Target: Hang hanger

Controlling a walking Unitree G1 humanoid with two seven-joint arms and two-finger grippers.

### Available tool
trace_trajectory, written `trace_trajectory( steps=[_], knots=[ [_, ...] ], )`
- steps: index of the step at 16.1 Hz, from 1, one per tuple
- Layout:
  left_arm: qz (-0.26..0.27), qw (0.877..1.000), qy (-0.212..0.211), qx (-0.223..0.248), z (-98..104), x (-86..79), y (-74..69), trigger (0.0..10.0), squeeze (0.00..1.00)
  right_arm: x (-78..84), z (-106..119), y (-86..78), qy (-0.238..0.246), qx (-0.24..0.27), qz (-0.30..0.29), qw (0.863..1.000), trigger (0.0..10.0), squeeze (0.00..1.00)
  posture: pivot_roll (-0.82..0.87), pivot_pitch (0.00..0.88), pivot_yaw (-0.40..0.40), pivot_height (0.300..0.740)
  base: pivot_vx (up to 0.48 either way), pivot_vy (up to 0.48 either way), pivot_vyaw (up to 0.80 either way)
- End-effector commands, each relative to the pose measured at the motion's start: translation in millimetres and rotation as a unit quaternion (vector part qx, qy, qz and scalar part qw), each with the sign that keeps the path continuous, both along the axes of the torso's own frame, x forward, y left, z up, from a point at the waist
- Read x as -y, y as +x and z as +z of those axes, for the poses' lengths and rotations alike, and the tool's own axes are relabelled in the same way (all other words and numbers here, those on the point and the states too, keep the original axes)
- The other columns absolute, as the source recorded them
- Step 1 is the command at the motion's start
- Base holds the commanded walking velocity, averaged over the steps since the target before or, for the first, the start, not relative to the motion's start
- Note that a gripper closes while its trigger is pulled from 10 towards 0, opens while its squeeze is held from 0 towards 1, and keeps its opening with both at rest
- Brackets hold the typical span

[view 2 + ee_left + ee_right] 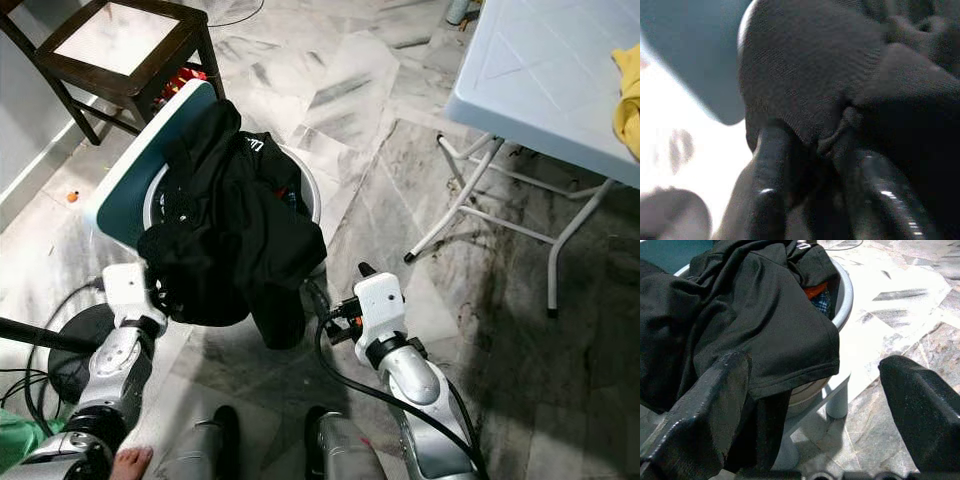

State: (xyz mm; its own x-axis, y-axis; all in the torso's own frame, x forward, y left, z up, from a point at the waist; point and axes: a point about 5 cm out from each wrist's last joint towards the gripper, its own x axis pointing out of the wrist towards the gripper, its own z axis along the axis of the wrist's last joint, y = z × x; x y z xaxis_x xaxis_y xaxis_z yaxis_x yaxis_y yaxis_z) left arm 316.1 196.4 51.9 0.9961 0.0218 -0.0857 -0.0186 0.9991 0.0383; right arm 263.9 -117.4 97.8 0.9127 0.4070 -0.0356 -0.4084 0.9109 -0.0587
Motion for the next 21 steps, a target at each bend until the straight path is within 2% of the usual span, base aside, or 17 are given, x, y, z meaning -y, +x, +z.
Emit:
trace_trajectory(
  steps=[1,3,5,6,9,11,16,17,19,20,21],
  knots=[
    [-0.015,0.999,0.049,0.013,2.5,1.6,-1.5,0.0,0.00,0.7,-9.1,-3.1,-0.003,-0.016,-0.006,1.000,10.0,0.00,-0.09,0.299,-0.023,0.740,0.000,0.000,0.00],
    [-0.030,0.996,0.079,0.016,5.3,3.5,0.7,0.0,0.00,0.1,-9.0,-2.1,-0.001,-0.016,-0.007,1.000,10.0,0.00,-0.08,0.298,-0.016,0.740,0.000,0.000,0.00],
    [-0.075,0.985,0.151,0.032,13.2,10.7,5.9,0.0,0.00,-1.3,-8.6,-0.2,0.002,-0.013,-0.011,1.000,10.0,0.00,-0.08,0.297,-0.007,0.740,0.000,0.000,0.00],
    [-0.115,0.970,0.209,0.042,17.2,19.0,9.2,0.0,0.00,-2.2,-8.6,0.8,0.004,-0.013,-0.013,1.000,10.0,0.00,-0.08,0.295,0.000,0.740,0.000,0.000,0.00],
    [-0.172,0.946,0.264,0.075,29.2,37.3,17.2,0.0,0.00,-3.5,-9.5,0.7,0.007,-0.011,-0.017,1.000,10.0,0.00,-0.08,0.294,0.009,0.740,0.000,0.000,0.00],
    [-0.199,0.934,0.283,0.094,35.8,50.9,22.1,0.0,0.00,-3.4,-9.4,1.0,0.007,-0.010,-0.019,1.000,10.0,0.00,-0.09,0.289,0.013,0.740,0.000,0.000,0.00],
    [-0.310,0.885,0.317,0.143,48.1,99.4,24.7,0.0,0.00,-2.4,-8.3,2.3,0.008,-0.005,-0.026,1.000,10.0,0.00,-0.09,0.282,0.016,0.740,0.000,0.000,0.00],
    [-0.343,0.875,0.316,0.125,41.3,110.7,21.5,0.0,0.00,-3.1,-8.7,2.3,0.008,-0.005,-0.025,1.000,10.0,0.00,-0.09,0.282,0.015,0.740,0.000,0.000,0.00],
    [-0.346,0.879,0.318,0.079,25.8,110.0,17.9,0.0,0.00,-5.3,-8.9,2.3,0.008,-0.005,-0.022,1.000,10.0,0.00,-0.10,0.284,0.012,0.740,0.000,0.000,0.00],
    [-0.337,0.884,0.317,0.069,22.4,106.7,17.3,4.2,0.00,-5.2,-8.9,2.2,0.007,-0.005,-0.022,1.000,10.0,0.00,-0.10,0.285,0.011,0.740,0.000,0.000,0.00],
    [-0.298,0.906,0.296,0.046,15.1,93.7,15.8,10.0,0.00,-3.7,-10.1,1.9,0.006,-0.008,-0.023,1.000,10.0,0.00,-0.09,0.286,0.008,0.740,0.000,0.000,0.00]
  ],
)
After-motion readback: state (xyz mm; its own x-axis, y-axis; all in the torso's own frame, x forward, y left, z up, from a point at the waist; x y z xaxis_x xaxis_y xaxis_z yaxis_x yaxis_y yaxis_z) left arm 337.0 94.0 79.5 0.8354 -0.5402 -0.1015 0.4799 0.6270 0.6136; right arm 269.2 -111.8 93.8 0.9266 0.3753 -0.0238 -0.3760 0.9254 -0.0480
